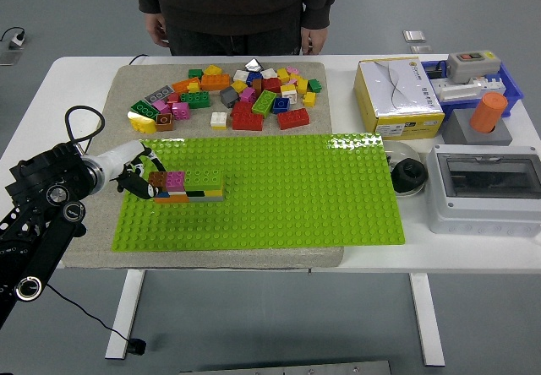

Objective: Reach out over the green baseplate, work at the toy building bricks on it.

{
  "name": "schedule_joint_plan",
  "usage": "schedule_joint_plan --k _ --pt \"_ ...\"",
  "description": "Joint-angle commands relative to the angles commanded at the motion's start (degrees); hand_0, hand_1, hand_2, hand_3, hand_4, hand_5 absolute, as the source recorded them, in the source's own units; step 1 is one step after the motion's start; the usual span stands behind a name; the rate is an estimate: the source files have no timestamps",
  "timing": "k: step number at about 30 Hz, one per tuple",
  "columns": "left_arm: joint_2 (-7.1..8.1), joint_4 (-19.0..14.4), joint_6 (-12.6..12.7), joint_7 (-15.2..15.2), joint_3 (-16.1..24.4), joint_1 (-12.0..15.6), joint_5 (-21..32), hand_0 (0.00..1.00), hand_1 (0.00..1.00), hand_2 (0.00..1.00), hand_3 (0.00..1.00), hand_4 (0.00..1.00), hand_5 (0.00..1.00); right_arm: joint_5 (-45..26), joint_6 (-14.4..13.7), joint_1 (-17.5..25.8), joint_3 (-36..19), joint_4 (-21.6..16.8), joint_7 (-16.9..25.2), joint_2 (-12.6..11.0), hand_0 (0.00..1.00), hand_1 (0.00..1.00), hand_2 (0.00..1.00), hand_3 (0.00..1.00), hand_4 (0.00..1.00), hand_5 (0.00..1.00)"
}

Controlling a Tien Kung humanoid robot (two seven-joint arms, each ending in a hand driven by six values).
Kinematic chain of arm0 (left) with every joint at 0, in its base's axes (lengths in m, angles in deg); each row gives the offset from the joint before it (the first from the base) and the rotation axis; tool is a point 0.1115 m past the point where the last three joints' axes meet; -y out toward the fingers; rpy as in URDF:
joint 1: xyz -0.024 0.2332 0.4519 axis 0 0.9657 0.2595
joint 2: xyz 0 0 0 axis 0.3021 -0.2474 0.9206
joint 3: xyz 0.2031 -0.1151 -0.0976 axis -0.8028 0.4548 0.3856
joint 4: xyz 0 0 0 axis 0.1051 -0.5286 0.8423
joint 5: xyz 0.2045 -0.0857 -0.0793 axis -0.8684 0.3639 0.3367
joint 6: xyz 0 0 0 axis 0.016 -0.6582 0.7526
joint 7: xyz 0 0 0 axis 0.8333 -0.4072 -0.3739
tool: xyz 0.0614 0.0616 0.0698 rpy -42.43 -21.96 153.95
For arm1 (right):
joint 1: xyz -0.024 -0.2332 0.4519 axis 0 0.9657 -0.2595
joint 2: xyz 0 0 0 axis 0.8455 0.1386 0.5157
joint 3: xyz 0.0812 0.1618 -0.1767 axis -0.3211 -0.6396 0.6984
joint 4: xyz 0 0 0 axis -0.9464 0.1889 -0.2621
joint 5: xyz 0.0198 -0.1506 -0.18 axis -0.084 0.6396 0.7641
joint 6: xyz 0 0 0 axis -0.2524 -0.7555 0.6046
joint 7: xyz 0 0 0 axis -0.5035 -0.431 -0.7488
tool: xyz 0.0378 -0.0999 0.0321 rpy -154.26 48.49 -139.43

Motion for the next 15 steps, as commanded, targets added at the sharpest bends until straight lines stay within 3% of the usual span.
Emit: schedule_joint_plan --k 8,9,14,15 --pt "-0.16 0.11 -0.06 0.19 0.04 0.08 0.0 0.149 0.002 0.085 0.5 0.618 0.002 0.39 0.02 0.0 -0.37 0.0 0.02 -0.02 0.623 0.377 0.526 0.706 0.686 0.86" --pt "-0.17 0.11 -0.1 0.22 0.06 0.08 0.01 0.148 0.002 0.085 0.551 0.592 0.002 0.44 0.02 0.0 -0.43 0.0 0.02 -0.02 0.623 0.377 0.526 0.704 0.687 0.861" --pt "-0.15 0.11 -0.29 0.37 0.14 0.07 0.06 0.148 0.002 0.085 0.551 0.592 0.002 0.62 0.03 0.01 -0.62 0.0 0.03 -0.01 0.623 0.377 0.526 0.704 0.687 0.861" --pt "-0.15 0.11 -0.4 0.38 0.13 0.08 0.1 0.149 0.002 0.088 0.603 0.6 0.002 0.67 0.03 0.01 -0.67 0.0 0.03 -0.01 0.623 0.377 0.521 0.704 0.688 0.861"
